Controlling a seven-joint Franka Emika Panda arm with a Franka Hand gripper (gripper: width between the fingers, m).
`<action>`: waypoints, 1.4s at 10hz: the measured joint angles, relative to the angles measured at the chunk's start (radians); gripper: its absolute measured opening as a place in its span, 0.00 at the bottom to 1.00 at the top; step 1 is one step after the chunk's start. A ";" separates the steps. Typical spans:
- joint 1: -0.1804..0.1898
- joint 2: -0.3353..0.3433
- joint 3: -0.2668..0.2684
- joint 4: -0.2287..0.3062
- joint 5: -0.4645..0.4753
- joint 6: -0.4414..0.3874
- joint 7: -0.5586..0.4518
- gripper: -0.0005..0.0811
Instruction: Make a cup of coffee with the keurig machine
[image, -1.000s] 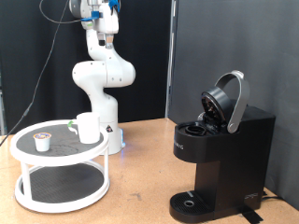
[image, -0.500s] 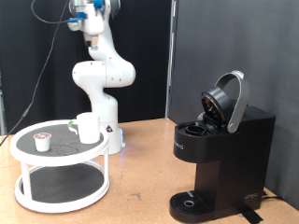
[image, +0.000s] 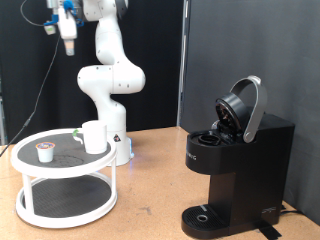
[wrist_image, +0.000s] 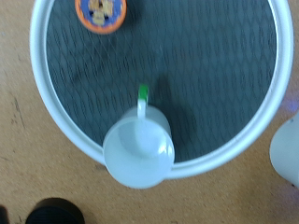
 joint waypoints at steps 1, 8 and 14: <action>0.000 0.010 -0.023 0.012 -0.008 0.003 -0.022 0.91; -0.003 0.034 -0.046 -0.054 -0.030 0.101 -0.051 0.91; -0.010 0.191 -0.097 -0.188 -0.078 0.436 0.011 0.91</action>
